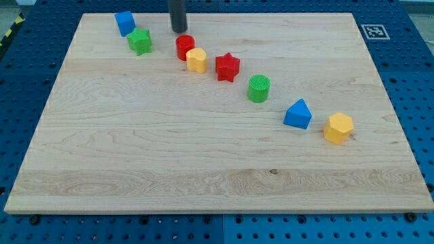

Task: Move the red circle to the top left side of the red star

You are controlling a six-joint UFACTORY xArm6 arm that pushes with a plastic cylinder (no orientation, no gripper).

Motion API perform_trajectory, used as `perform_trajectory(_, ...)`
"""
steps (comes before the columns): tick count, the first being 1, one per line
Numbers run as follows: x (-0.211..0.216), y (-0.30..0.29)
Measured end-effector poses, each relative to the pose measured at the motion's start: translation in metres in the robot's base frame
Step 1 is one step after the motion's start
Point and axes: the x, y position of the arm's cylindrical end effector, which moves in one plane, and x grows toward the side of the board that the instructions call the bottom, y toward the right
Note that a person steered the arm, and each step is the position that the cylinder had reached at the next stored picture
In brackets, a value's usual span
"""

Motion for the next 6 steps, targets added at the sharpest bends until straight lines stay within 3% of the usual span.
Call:
perform_trajectory(2, 0.008, -0.055)
perform_trajectory(3, 0.041, -0.059)
perform_trajectory(4, 0.065, -0.047)
perform_trajectory(6, 0.052, 0.027)
